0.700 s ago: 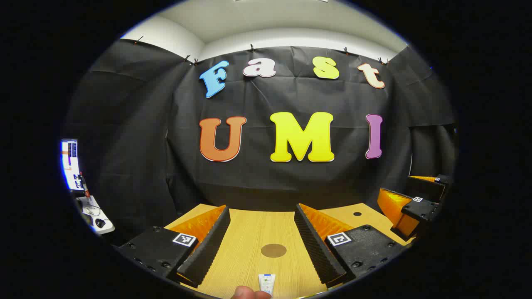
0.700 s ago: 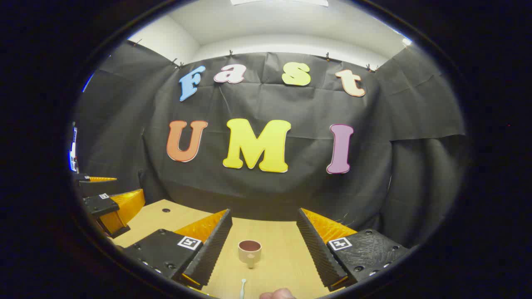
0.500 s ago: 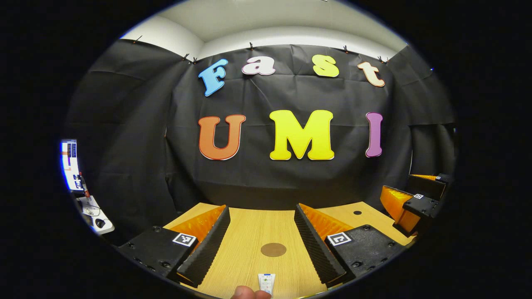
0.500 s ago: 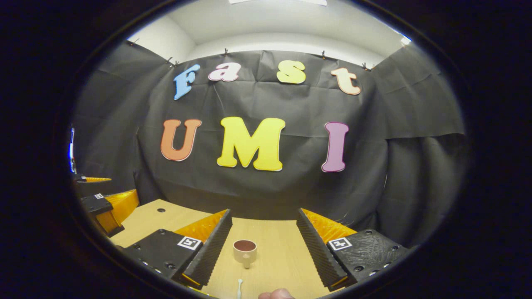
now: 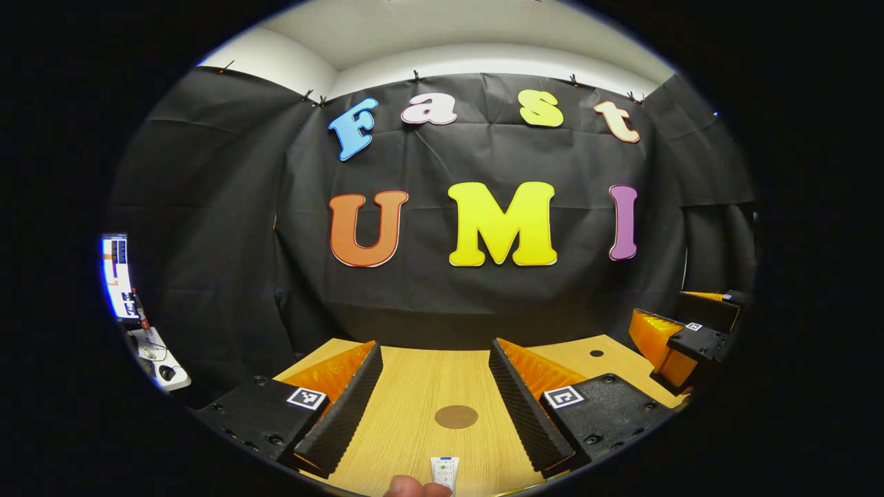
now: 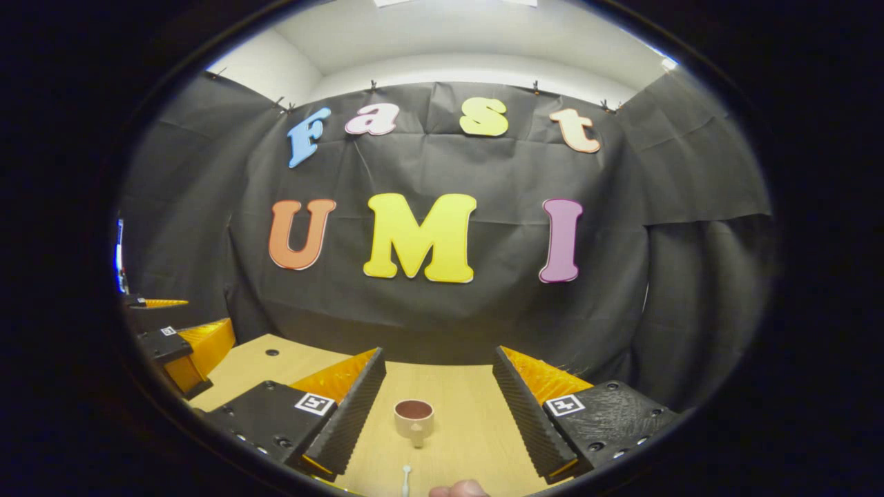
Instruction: Put the toothbrush and toothpaste on the desktop into the cup, then pick up the cup and place it on the coaster on the desktop.
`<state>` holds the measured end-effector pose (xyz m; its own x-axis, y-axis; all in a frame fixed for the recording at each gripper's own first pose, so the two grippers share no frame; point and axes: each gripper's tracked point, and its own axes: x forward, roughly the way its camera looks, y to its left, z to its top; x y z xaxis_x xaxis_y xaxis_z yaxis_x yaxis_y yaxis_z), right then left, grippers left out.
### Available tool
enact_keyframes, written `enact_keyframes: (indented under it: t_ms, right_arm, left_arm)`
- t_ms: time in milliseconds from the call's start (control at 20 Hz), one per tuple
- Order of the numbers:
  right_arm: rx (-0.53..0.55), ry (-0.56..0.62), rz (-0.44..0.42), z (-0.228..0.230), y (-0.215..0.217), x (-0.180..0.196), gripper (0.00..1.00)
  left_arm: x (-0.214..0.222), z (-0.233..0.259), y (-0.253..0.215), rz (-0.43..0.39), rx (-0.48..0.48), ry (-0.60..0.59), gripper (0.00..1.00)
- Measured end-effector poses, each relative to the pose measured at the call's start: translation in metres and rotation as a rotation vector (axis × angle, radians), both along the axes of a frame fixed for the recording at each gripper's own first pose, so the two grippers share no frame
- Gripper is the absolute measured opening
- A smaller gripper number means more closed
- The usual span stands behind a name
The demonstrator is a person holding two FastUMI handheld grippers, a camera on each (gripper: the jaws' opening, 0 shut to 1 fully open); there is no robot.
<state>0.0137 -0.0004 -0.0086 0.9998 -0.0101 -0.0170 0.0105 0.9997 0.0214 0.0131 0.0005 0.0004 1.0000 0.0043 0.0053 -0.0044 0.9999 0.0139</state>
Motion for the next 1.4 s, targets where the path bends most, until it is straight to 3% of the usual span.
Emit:
enact_keyframes:
  t_ms: [850, 900, 950, 1150, 1400]
  right_arm:
    - [-0.002, 0.04, 0.005, -0.017, -0.004, 0.008, 0.92]
    - [-0.002, 0.047, 0.007, -0.019, -0.004, 0.008, 0.98]
    - [-0.004, 0.056, 0.011, -0.024, -0.003, 0.008, 0.92]
    - [-0.018, 0.109, 0.021, -0.046, -0.004, 0.008, 0.95]
    - [-0.029, 0.265, 0.058, -0.099, -0.001, 0.004, 0.98]
  left_arm:
    - [0.007, -0.014, -0.012, -0.029, 0.007, 0.035, 0.98]
    - [0.007, -0.018, -0.011, -0.029, 0.008, 0.045, 0.98]
    - [0.007, -0.021, -0.013, -0.029, 0.01, 0.055, 0.98]
    - [0.004, -0.046, -0.018, -0.054, 0.012, 0.122, 0.98]
    - [-0.007, -0.096, -0.017, -0.07, 0.021, 0.261, 0.99]
